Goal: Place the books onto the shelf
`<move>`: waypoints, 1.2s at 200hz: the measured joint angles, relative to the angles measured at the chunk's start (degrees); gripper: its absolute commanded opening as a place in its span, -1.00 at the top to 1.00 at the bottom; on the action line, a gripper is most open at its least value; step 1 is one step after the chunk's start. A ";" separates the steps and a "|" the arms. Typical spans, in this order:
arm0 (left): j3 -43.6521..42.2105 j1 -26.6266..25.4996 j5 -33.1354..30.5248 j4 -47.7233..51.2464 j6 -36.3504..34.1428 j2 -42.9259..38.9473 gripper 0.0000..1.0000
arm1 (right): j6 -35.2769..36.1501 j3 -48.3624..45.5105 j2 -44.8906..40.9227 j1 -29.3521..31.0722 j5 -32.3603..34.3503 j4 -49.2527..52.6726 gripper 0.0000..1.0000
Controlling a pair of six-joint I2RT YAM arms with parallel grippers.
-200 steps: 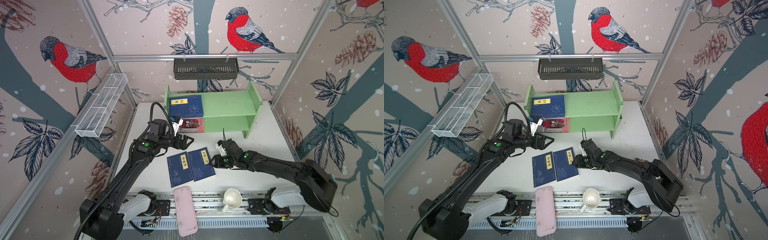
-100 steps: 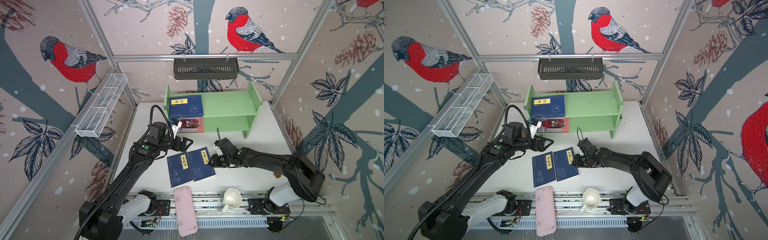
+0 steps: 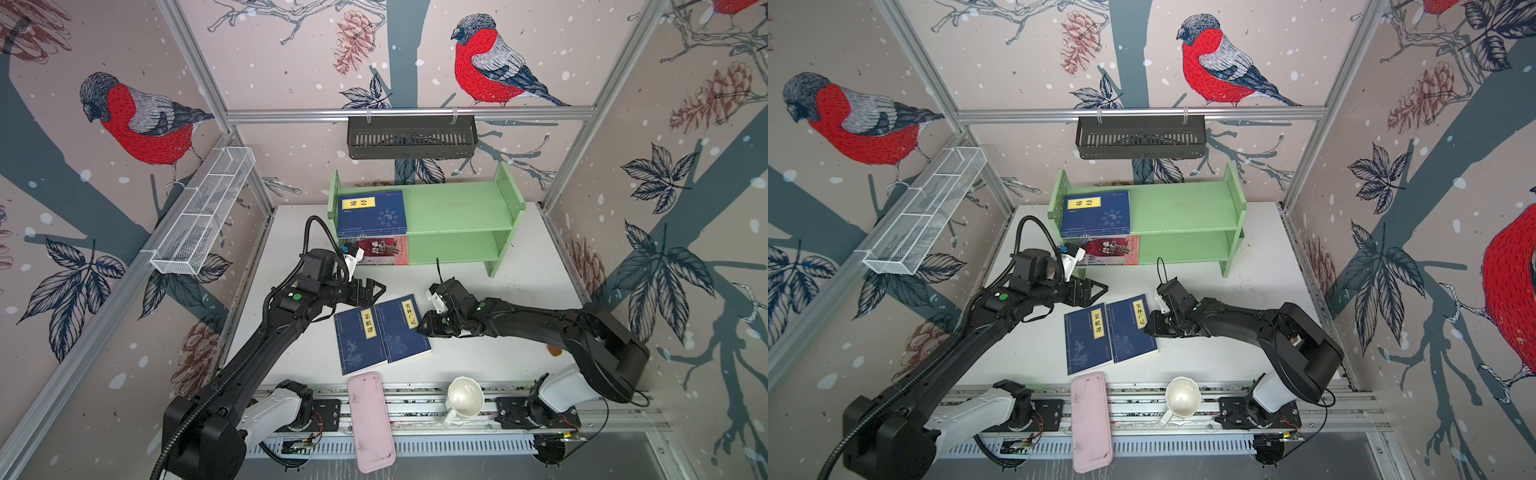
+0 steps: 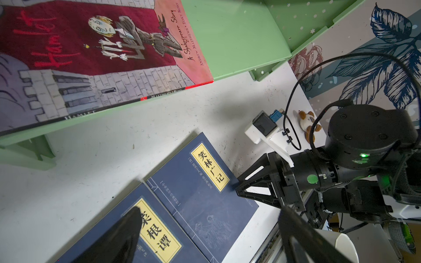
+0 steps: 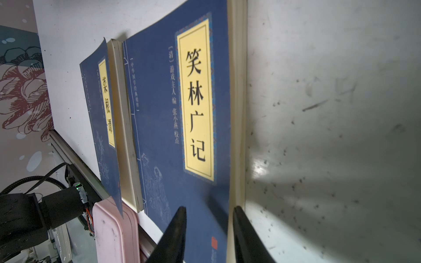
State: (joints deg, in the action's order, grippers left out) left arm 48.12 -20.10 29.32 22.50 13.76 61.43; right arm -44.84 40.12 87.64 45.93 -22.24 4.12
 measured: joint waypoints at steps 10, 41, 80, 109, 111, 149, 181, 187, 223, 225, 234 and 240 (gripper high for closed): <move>-0.20 0.00 0.00 -0.04 0.35 0.02 -0.89 | 0.00 -0.26 0.20 -0.02 -0.61 -0.37 0.33; -0.85 0.00 -0.02 -0.42 0.42 0.07 -0.89 | -0.17 -0.59 1.29 -0.22 -2.21 -2.05 0.42; -1.18 0.00 -0.42 -0.79 0.83 0.07 -0.89 | -0.17 -0.70 2.56 -0.26 -4.11 -3.80 0.69; -2.21 0.00 -0.42 -1.40 0.90 0.17 -0.90 | -0.17 -1.05 3.08 -0.70 -5.95 -5.29 0.95; -2.32 0.00 -0.42 -1.46 0.96 0.17 -0.90 | -0.22 -1.11 3.08 -0.76 -6.08 -5.44 0.96; -3.78 0.02 -0.46 -3.02 2.47 0.70 -0.90 | -0.44 -4.26 -0.22 -3.58 -7.30 -7.58 0.98; -5.79 -0.09 0.48 -5.14 5.11 2.75 -0.88 | -1.46 -6.43 -5.35 -7.06 -7.85 -7.98 0.91; -5.95 -0.26 0.59 -5.31 5.86 3.48 -0.88 | -1.40 -6.45 -6.01 -7.63 -7.87 -7.63 0.89; -5.25 -1.84 0.61 -6.95 8.57 8.90 -0.83 | 1.05 -6.34 -7.15 -9.90 -7.50 -3.96 0.48; -5.18 -1.92 0.59 -7.06 8.76 9.16 -0.82 | 1.36 -6.34 -7.19 -10.03 -7.39 -3.61 0.47; -5.01 -2.54 0.48 -7.37 8.92 10.01 -0.83 | 1.57 -6.29 -7.39 -10.51 -6.84 -2.56 0.39; -5.01 -3.10 0.35 -7.67 9.27 10.45 -0.83 | 1.73 -6.25 -7.56 -10.86 -6.36 -2.01 0.32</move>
State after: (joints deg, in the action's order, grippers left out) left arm 43.11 -23.20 29.67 14.83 23.03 71.88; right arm -43.11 33.87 80.07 35.07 -28.60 2.11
